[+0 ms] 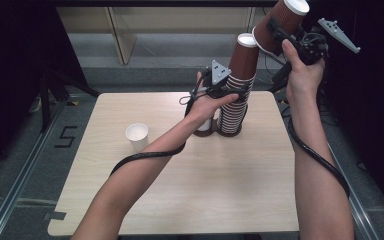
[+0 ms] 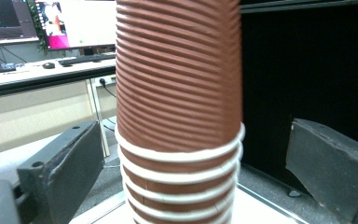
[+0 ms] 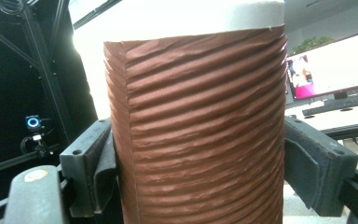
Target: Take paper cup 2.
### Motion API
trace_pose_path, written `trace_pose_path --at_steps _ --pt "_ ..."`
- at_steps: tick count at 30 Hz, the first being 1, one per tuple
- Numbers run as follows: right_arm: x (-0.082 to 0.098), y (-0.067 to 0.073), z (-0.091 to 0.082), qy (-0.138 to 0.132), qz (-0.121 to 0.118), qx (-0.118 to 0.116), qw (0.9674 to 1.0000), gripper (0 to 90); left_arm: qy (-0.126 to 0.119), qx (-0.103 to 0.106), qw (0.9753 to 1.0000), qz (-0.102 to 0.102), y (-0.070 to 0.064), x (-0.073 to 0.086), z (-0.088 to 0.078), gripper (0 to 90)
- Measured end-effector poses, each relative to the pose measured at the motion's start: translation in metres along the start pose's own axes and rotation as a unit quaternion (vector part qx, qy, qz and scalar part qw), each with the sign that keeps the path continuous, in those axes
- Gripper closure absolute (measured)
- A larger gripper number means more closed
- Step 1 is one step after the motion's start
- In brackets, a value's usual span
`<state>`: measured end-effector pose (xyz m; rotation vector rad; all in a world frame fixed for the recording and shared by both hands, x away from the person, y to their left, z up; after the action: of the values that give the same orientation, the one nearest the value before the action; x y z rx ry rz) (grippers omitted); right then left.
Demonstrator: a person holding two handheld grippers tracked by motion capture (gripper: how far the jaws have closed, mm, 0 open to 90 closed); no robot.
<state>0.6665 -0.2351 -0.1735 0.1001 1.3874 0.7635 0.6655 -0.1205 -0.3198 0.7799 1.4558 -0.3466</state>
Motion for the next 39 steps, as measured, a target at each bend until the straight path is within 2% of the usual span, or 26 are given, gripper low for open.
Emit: trace_pose_path --at_steps 5,13,17,18,19,21,25,29,32,36,39 --pt "0.000 -0.005 -0.018 -0.005 -0.005 0.002 1.0000 19.4 -0.005 0.003 0.9999 0.013 -0.003 0.002 -0.025 3.7" --pt "0.012 -0.012 -0.044 0.008 -0.018 0.017 0.9997 19.3 -0.001 0.008 0.9995 0.029 -0.003 0.012 -0.064 3.8" --pt "0.023 -0.016 -0.057 0.018 -0.024 0.020 0.9994 19.3 -0.002 0.007 0.9997 0.025 -0.004 0.019 -0.080 3.8" --pt "0.025 -0.016 -0.059 0.021 -0.017 0.021 0.9994 19.2 -0.002 0.008 0.9997 0.024 -0.004 0.021 -0.084 3.9" --pt "0.029 -0.017 -0.062 0.025 -0.013 0.022 0.9994 19.2 0.000 0.010 0.9996 0.026 -0.005 0.023 -0.089 3.8" --pt "0.036 -0.019 -0.067 0.029 -0.024 0.028 0.9989 19.2 0.001 0.010 0.9994 0.033 -0.006 0.027 -0.097 3.9" --pt "0.051 -0.021 -0.077 0.042 -0.023 0.031 0.9984 19.1 0.003 0.014 0.9990 0.041 -0.009 0.033 -0.112 3.8" --pt "0.072 -0.021 -0.088 0.058 -0.005 0.024 0.9980 19.1 0.008 0.020 0.9985 0.049 -0.011 0.041 -0.126 3.9" --pt "0.090 -0.021 -0.095 0.071 -0.006 0.016 0.9973 19.1 0.012 0.018 0.9984 0.053 -0.011 0.049 -0.136 3.9" --pt "0.113 -0.023 -0.104 0.094 -0.006 0.018 0.9954 19.1 0.019 0.026 0.9981 0.053 -0.014 0.064 -0.148 3.9" --pt "0.130 -0.025 -0.110 0.108 0.000 0.018 0.9940 19.0 0.024 0.024 0.9979 0.054 -0.015 0.073 -0.156 3.9"
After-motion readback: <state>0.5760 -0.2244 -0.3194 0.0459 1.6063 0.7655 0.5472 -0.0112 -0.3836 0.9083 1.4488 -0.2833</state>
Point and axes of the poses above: each handheld gripper's, and its own axes: z roughly forward along the jaws, x roughly out of its underside, y roughly to its left, the point moved 10 cm from there along z, roughly forward along the jaws, and after that the axes turned 13 degrees about z, right-handed, at the moved point
